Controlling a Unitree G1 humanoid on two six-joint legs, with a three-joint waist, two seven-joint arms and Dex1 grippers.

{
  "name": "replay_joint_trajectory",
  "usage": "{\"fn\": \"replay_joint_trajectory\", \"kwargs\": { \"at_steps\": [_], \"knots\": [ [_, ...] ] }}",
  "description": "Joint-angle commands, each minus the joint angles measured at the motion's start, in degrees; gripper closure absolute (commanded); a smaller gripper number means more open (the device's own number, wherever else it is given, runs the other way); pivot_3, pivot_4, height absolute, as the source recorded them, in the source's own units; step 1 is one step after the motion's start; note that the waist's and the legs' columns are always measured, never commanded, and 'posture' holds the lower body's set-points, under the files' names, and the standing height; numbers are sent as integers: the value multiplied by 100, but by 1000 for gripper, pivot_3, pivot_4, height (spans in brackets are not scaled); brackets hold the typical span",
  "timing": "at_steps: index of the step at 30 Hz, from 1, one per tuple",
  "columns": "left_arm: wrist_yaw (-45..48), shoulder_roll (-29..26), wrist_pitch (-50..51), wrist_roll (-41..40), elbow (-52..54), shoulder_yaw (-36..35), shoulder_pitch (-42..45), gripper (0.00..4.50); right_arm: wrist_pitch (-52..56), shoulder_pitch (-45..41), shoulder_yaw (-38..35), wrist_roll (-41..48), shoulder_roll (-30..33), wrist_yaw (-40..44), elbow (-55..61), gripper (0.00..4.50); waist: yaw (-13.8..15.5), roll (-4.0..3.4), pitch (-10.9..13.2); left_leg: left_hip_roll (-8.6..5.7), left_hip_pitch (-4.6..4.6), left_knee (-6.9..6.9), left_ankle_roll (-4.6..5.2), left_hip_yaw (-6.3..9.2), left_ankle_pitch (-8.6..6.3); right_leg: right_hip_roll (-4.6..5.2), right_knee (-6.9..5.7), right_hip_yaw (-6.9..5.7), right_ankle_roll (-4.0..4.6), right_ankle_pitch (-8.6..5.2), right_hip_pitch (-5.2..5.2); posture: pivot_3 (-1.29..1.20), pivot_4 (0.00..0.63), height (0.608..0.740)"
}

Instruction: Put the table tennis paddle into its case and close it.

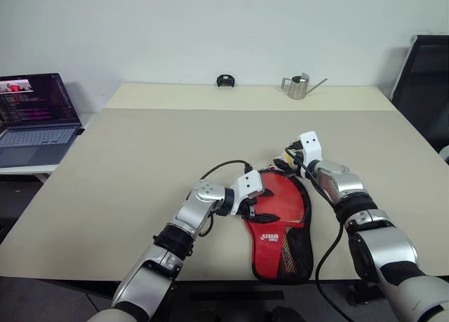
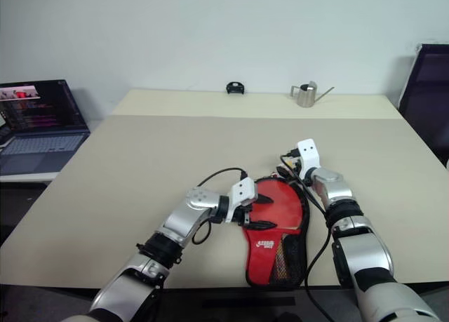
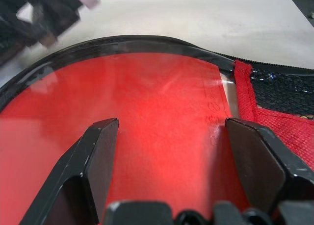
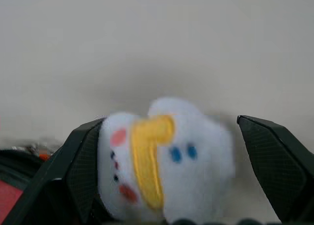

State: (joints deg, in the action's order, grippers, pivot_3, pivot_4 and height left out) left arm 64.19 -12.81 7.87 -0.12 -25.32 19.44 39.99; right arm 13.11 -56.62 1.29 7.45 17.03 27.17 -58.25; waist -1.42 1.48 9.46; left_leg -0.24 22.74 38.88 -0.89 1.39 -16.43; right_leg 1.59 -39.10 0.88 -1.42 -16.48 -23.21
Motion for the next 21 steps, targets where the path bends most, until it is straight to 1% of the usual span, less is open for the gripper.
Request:
{"fn": "replay_joint_trajectory", "kwargs": {
  "at_steps": [1, 4, 5, 8, 11, 16, 18, 21],
  "knots": [
    [3, -52, 98, 71, 115, 153, -126, 743, -144, -171, -109, -123, 37, -52, -140, 0, 0, -3, -2, 0, 0, 0, 0, 0, 0, 0, 0, 0, 0, 0, 0, 0, 150, 740],
    [-2, -63, 116, 76, 123, 163, -124, 743, -172, -185, -151, -135, 14, -48, -186, 0, -3, -8, -4, 0, 0, 0, 0, 0, 0, 1, 0, -1, 0, 0, 0, 0, 150, 740],
    [-3, -65, 120, 77, 129, 170, -125, 706, -181, -187, -163, -140, 5, -55, -188, 185, -4, -10, -6, 0, 0, 0, 0, 1, 0, 1, 0, 0, 0, 0, 0, 0, 150, 740],
    [-10, -67, 108, 100, 104, 200, -124, 690, -207, -176, -210, -132, -41, -93, -161, 885, -7, -19, -12, 0, 0, 0, 0, 0, 0, 1, -1, 0, 0, 0, 0, 0, 150, 740],
    [-39, -69, 71, 159, -26, 236, -108, 690, -184, -120, -224, -143, -87, -81, -73, 1900, -8, -26, -16, 0, 0, 0, 1, 0, 0, 1, -2, 0, 0, 0, 0, 0, 150, 740],
    [-108, 24, 50, 235, -391, 302, -5, 690, -139, -39, -241, -168, -120, -41, 78, 3400, -4, -40, -29, -2, -1, 1, 2, 1, -1, 2, -3, -1, 0, 0, 2, 0, 150, 740],
    [-180, 89, -86, 356, -750, 364, 133, 690, -131, -25, -240, -187, -100, -35, 150, 3685, 5, -41, -32, -6, -4, 3, 5, 1, -2, 6, -4, -2, 0, 0, 7, 0, 150, 740],
    [-299, 155, -323, 489, -1282, 399, 341, 690, -74, -2, -248, -181, -66, -19, 289, 3856, 10, -42, -33, -14, -10, 6, 12, 1, 0, 12, -8, -2, -6, 4, 14, 0, 150, 740]
  ]
}}
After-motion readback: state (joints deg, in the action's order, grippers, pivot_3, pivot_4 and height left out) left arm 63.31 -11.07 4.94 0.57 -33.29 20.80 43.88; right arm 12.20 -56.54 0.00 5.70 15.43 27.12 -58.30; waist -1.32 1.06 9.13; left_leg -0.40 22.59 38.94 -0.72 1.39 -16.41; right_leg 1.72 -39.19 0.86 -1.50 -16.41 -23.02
